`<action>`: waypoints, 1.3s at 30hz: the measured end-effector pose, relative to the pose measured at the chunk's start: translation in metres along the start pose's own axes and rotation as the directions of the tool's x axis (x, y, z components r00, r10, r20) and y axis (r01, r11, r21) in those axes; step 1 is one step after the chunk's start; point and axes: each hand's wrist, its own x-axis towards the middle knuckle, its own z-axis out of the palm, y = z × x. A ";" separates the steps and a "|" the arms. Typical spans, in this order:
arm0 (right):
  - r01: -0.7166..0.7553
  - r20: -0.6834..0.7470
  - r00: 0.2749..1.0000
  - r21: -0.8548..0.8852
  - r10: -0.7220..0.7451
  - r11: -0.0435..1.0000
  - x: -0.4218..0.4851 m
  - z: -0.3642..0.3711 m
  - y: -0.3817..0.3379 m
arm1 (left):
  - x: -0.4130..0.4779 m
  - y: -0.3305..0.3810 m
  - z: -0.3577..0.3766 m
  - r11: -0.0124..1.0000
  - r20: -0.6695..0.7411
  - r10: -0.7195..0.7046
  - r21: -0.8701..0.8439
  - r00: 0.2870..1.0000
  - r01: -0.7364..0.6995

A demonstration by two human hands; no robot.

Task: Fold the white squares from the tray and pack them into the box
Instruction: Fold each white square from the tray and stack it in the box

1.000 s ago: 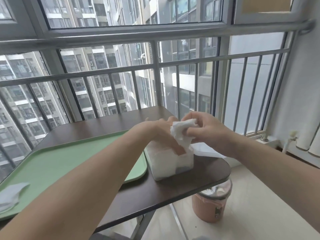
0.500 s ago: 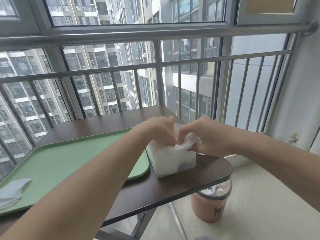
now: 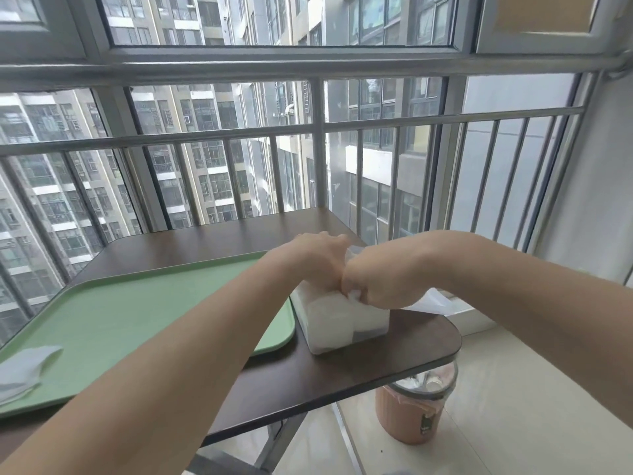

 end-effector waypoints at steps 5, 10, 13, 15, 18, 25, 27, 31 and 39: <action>0.059 -0.307 0.952 0.151 -0.010 0.987 -0.018 0.004 0.016 | 0.005 0.000 0.002 1.000 -0.016 0.027 -0.014 1.000 -0.027; 0.133 -0.440 0.898 0.316 0.021 0.939 -0.016 0.020 0.032 | 0.015 -0.003 0.008 1.000 -0.014 0.001 -0.024 1.000 -0.001; 0.121 -0.447 0.894 0.302 0.028 0.946 -0.005 0.028 0.030 | 0.017 -0.003 0.008 0.999 -0.016 0.014 -0.037 1.000 -0.015; 0.110 -0.426 0.905 0.251 0.008 0.962 0.002 0.030 0.025 | 0.016 -0.003 0.005 0.999 -0.012 0.026 -0.025 1.000 -0.026; 0.085 -0.371 0.929 0.260 0.019 0.962 0.003 0.025 0.024 | 0.016 -0.004 0.005 0.999 0.009 0.019 -0.042 1.000 -0.019; 0.164 -0.510 0.859 0.367 0.051 0.916 -0.003 0.012 0.029 | -0.013 -0.029 -0.006 0.846 -0.085 0.171 -0.499 0.982 -0.191; 0.206 -0.559 0.826 0.412 0.068 0.888 0.003 0.004 0.023 | -0.029 -0.052 -0.007 0.787 -0.174 0.135 -0.580 0.975 -0.212; 0.324 -0.612 0.790 0.465 0.034 0.824 0.029 -0.015 -0.008 | -0.067 -0.105 -0.003 0.716 -0.275 -0.073 -0.684 0.959 -0.142; 0.462 -0.589 0.804 0.533 -0.081 0.709 0.112 -0.039 -0.118 | -0.178 -0.204 0.025 0.767 -0.214 -0.281 -0.637 0.936 0.085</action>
